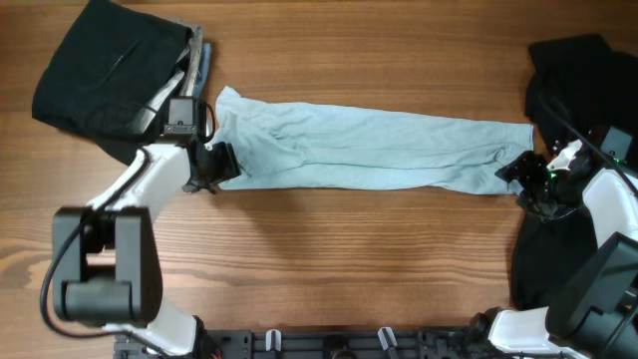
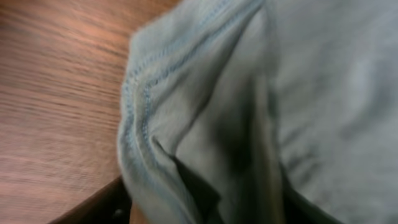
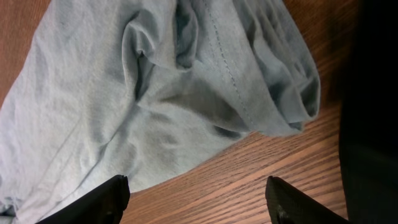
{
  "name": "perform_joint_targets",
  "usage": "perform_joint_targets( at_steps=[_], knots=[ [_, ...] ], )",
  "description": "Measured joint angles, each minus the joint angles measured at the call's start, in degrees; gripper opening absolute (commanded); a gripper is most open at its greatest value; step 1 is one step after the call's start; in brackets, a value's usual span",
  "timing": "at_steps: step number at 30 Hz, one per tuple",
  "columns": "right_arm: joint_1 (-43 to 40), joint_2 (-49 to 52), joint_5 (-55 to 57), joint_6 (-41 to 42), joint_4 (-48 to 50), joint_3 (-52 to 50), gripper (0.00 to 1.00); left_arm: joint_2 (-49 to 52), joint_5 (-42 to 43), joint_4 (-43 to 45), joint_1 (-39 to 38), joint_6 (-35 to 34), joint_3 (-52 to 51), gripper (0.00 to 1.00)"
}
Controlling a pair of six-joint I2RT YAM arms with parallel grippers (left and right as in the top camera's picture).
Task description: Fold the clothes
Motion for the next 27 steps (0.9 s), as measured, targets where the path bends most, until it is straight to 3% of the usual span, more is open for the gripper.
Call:
perform_joint_targets(
  at_steps=[1,6,12,13,14,16,19,21,27],
  knots=[
    [0.0,0.0,0.02,0.0,-0.07,0.0,0.75,0.52,-0.24,0.33,0.02,0.15,0.13,0.04],
    [0.0,0.0,0.02,0.0,-0.33,0.0,0.75,0.92,0.81,-1.27,0.61,0.48,0.26,0.04],
    [0.0,0.0,0.02,-0.02,-1.2,0.0,0.75,-0.11,-1.03,-13.57,7.06,-1.53,0.39,0.04],
    [0.0,0.0,0.02,-0.02,-1.36,0.0,0.75,-0.28,-1.53,-15.54,8.74,-1.64,0.33,0.06],
    [0.0,0.0,0.02,-0.22,-1.64,0.0,0.75,-0.55,-1.86,-17.18,10.43,-1.77,0.22,0.29],
    [0.02,0.0,-0.15,-1.4,-2.03,0.0,0.74,-1.27,-2.19,-18.34,13.44,-1.81,-0.11,0.46],
    [0.5,0.0,-3.93,-5.4,-1.84,0.0,0.73,-1.97,-1.68,-18.18,15.43,-2.14,-0.11,0.51],
    [2.14,0.0,-6.56,-7.85,-1.81,0.02,0.68,-2.01,-0.81,-17.99,15.43,-2.21,-0.11,0.54],
    [14.14,0.0,-7.85,-11.43,2.14,0.02,0.57,-3.04,2.16,-21.79,15.41,-0.68,0.74,0.6]
  ],
)
